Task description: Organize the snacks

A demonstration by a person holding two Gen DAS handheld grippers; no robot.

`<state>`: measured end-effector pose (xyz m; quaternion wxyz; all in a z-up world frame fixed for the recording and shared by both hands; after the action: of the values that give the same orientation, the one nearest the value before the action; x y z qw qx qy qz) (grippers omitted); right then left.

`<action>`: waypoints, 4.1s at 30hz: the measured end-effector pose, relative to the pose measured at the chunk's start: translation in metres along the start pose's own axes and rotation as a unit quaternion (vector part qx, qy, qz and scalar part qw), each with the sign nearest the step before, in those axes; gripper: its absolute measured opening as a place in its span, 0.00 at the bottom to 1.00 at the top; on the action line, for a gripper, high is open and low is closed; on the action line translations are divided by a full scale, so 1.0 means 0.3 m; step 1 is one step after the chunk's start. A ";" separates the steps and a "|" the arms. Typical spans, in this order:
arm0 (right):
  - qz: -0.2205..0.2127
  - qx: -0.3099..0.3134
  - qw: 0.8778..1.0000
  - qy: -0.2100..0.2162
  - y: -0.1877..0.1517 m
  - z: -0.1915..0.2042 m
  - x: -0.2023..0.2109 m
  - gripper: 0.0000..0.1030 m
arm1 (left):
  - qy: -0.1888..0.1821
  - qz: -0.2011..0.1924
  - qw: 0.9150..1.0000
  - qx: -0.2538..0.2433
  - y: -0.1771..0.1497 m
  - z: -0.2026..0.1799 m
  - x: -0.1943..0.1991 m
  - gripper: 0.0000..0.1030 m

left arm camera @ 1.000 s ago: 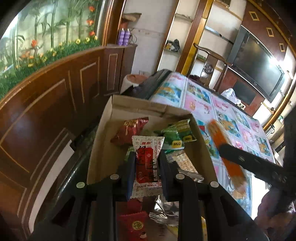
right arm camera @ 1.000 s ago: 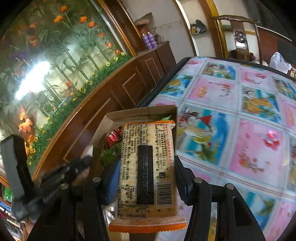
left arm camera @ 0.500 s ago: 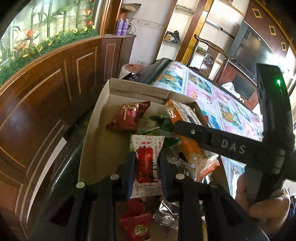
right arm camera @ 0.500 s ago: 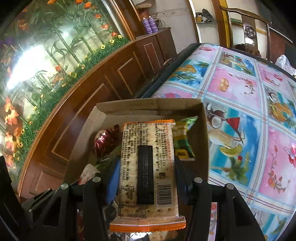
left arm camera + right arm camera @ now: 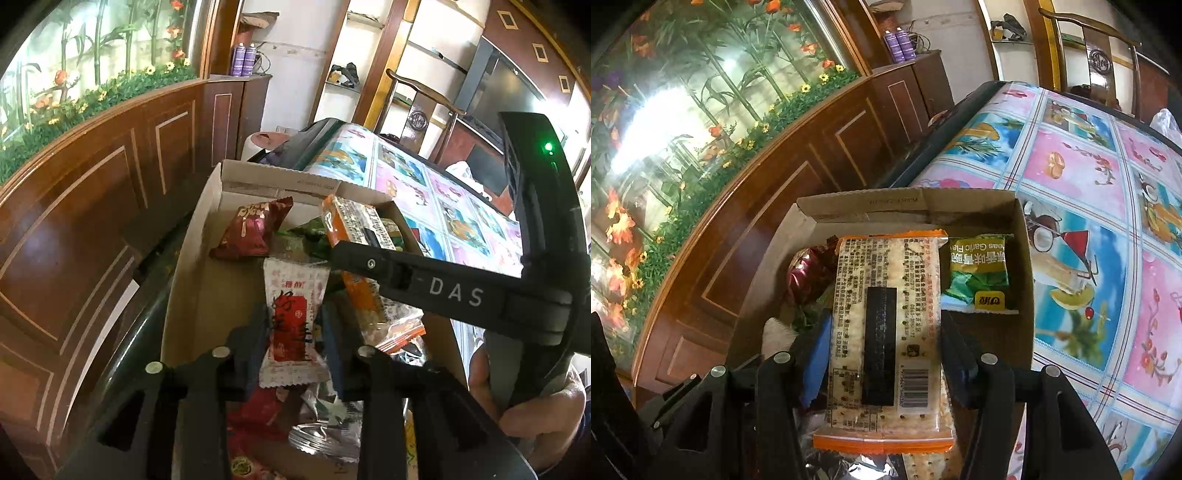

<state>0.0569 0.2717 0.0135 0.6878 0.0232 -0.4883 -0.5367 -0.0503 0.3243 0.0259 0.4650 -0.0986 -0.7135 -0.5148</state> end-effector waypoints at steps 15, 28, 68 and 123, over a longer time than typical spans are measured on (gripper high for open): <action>-0.030 0.003 0.999 0.022 -0.057 0.032 0.135 0.64 | 0.001 -0.027 1.000 -0.002 -0.002 -0.017 0.085 0.43; -0.095 -0.035 0.994 0.034 -0.160 -0.097 0.417 0.64 | -0.018 -0.062 0.996 -0.055 -0.041 -0.229 0.213 0.47; -0.086 -0.216 0.966 -0.114 -0.394 -0.819 0.823 0.36 | -0.085 -0.023 0.975 -0.204 -0.277 -0.750 0.195 0.48; -0.127 -0.076 0.960 -0.236 -0.492 -0.785 0.993 0.61 | -0.123 -0.021 0.969 -0.213 -0.317 -0.909 0.078 0.30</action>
<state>0.0996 -0.1332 0.0011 0.4788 -0.0947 -0.5878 -0.6452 0.0312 0.0480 -0.0072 0.3307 -0.2429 -0.6413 -0.6484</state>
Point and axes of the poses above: each gripper's, at about its wrist camera, not at the fingertips, and x roughly against the way its jaws point, z to its left, y to its top, the point moved 4 cm from there along -x, roughly the way its jaws point, and after that the axes turned 13 degrees about y, right-handed, at the moved point
